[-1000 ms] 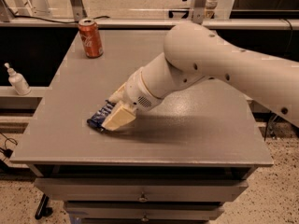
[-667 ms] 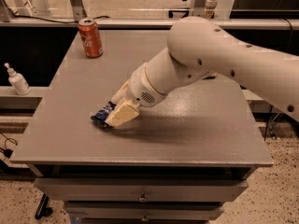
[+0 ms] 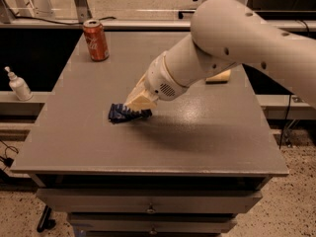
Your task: Move rxbar blueberry near coke can
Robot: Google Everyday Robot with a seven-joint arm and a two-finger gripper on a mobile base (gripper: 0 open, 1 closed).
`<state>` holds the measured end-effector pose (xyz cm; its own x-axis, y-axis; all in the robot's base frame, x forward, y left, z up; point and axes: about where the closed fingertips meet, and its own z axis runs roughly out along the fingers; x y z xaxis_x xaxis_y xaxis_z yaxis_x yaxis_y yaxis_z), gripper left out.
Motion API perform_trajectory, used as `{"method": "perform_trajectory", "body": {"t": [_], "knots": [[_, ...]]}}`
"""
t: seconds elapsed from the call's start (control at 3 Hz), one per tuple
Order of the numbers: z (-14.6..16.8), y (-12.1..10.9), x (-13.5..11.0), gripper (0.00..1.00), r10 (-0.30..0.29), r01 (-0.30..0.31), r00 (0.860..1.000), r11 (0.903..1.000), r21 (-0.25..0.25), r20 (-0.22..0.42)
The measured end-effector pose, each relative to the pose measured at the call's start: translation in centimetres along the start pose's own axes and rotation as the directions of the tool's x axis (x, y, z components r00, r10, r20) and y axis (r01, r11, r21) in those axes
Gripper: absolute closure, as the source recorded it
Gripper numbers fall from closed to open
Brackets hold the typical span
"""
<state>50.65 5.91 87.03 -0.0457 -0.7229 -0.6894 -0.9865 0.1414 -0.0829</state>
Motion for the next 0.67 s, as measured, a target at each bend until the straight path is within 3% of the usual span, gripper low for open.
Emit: {"method": "perform_trajectory", "body": {"t": [0.33,0.67], "knots": [[-1.10,-0.42,0.13,1.00,0.000,0.000,1.000,0.9998,0.021,-0.013],[-0.70,0.08,1.03,0.84,0.010,-0.009,1.000,0.9999,0.007,-0.028]]}}
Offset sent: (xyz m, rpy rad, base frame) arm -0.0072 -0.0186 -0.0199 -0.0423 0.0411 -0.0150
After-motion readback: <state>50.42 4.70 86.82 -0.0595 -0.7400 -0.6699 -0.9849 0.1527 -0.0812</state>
